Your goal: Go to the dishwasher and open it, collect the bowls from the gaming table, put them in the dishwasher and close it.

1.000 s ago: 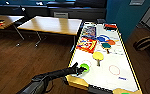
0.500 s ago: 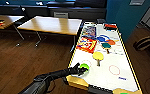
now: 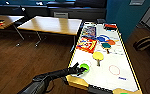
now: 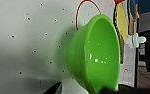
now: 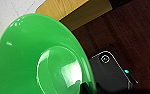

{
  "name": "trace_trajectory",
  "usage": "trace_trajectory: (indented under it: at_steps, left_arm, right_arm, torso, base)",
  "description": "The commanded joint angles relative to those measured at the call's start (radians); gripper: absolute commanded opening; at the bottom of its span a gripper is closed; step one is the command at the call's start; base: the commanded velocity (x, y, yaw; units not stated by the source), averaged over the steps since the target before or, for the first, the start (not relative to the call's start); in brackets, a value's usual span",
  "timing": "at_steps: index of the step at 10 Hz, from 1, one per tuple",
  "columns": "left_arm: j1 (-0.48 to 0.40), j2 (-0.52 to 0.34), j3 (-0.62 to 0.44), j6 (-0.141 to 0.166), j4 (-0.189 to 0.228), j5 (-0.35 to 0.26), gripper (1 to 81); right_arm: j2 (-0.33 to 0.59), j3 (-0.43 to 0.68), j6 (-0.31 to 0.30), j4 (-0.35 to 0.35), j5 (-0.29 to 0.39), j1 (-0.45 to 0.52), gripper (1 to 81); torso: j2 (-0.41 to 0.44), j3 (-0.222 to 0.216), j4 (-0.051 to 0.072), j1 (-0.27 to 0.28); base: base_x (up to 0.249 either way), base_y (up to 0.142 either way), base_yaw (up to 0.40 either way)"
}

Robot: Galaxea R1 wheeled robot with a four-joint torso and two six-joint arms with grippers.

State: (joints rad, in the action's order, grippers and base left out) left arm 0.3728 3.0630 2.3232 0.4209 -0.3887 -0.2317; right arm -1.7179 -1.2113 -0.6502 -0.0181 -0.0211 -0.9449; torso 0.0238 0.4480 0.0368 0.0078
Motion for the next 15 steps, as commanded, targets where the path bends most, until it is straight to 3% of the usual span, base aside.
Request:
trace_trajectory:
  at_steps: [1,8,15]
  left_arm:
    - [-0.14,-0.008,-0.027,0.003,-0.007,-0.044,81.1]
    - [-0.134,-0.098,-0.085,-0.001,-0.006,-0.046,81.1]
    - [-0.122,-0.124,-0.082,-0.004,-0.006,-0.043,81.1]
  right_arm:
    - [0.074,0.02,0.004,0.017,0.043,0.056,1.0]
    - [0.068,0.02,0.004,0.02,0.044,0.062,1.0]
    - [0.061,0.01,0.004,0.02,0.046,0.062,1.0]
  torso:
    - [0.0,0.0,0.0,0.0]
    - [0.0,0.0,0.0,0.0]
    - [0.0,0.0,0.0,0.0]
  base:
    - [0.0,0.0,0.0]
    - [0.0,0.0,0.0]
    - [0.0,0.0,0.0]
